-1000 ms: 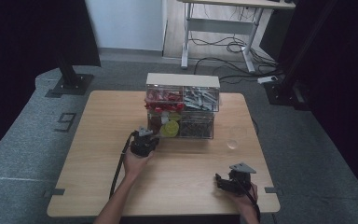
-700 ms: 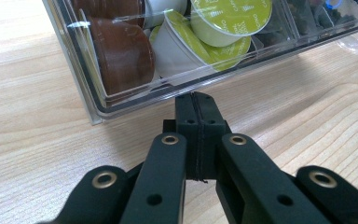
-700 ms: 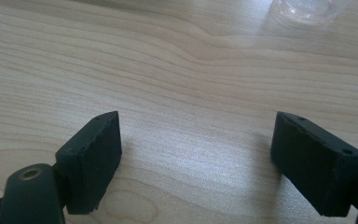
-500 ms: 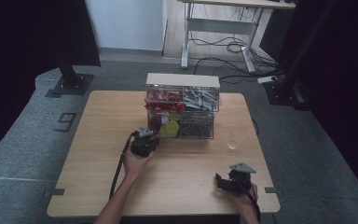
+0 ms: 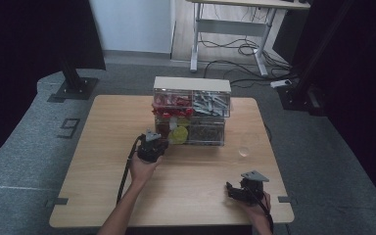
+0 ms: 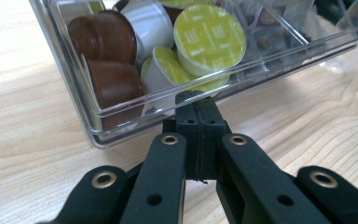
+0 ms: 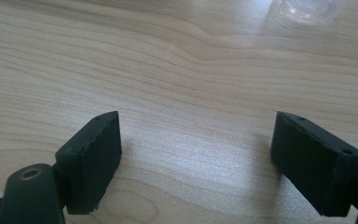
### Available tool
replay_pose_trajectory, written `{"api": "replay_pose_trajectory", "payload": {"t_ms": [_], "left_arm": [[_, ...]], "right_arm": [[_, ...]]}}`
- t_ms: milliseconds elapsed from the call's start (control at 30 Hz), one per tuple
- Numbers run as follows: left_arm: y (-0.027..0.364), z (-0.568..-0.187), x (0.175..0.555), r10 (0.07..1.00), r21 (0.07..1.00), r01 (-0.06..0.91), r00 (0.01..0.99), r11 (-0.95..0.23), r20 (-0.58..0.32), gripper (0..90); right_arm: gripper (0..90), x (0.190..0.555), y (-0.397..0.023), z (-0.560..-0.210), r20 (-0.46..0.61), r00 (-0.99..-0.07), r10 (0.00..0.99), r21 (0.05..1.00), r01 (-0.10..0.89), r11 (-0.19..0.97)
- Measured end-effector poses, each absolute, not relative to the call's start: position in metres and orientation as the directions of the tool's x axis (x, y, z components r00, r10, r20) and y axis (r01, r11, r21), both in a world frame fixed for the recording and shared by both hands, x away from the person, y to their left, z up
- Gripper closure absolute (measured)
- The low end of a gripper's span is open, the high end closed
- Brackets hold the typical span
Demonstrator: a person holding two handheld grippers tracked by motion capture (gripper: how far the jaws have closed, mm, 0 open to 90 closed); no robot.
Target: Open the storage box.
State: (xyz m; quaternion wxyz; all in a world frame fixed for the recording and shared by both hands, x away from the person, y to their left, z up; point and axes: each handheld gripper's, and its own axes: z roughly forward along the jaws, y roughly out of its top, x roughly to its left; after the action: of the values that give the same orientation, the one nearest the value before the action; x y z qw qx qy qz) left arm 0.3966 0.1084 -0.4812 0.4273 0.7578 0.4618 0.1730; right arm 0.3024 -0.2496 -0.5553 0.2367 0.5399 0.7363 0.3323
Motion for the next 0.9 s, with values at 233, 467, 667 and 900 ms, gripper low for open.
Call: {"api": "replay_pose_trajectory", "payload": {"t_ms": [233, 467, 667, 900], "left_arm": [[0.108, -0.476, 0.398, 0.847, 0.807, 0.549, 0.517, -0.216, -0.125, 90.0], [0.108, -0.468, 0.4, 0.846, 0.816, 0.539, 0.518, -0.209, -0.125, 90.0], [0.114, -0.46, 0.405, 0.848, 0.82, 0.543, 0.509, -0.182, -0.149, 90.0], [0.115, -0.451, 0.407, 0.85, 0.829, 0.53, 0.507, -0.177, -0.143, 90.0]], "right_arm": [[16.6, 0.302, -0.25, -0.555, 0.011, -0.304, 0.953, 0.745, 0.638, 0.195], [16.6, 0.302, -0.25, -0.555, 0.011, -0.304, 0.953, 0.745, 0.638, 0.195], [16.6, 0.302, -0.25, -0.555, 0.011, -0.304, 0.952, 0.745, 0.638, 0.195], [16.6, 0.302, -0.25, -0.555, 0.009, -0.305, 0.952, 0.746, 0.637, 0.197]]}}
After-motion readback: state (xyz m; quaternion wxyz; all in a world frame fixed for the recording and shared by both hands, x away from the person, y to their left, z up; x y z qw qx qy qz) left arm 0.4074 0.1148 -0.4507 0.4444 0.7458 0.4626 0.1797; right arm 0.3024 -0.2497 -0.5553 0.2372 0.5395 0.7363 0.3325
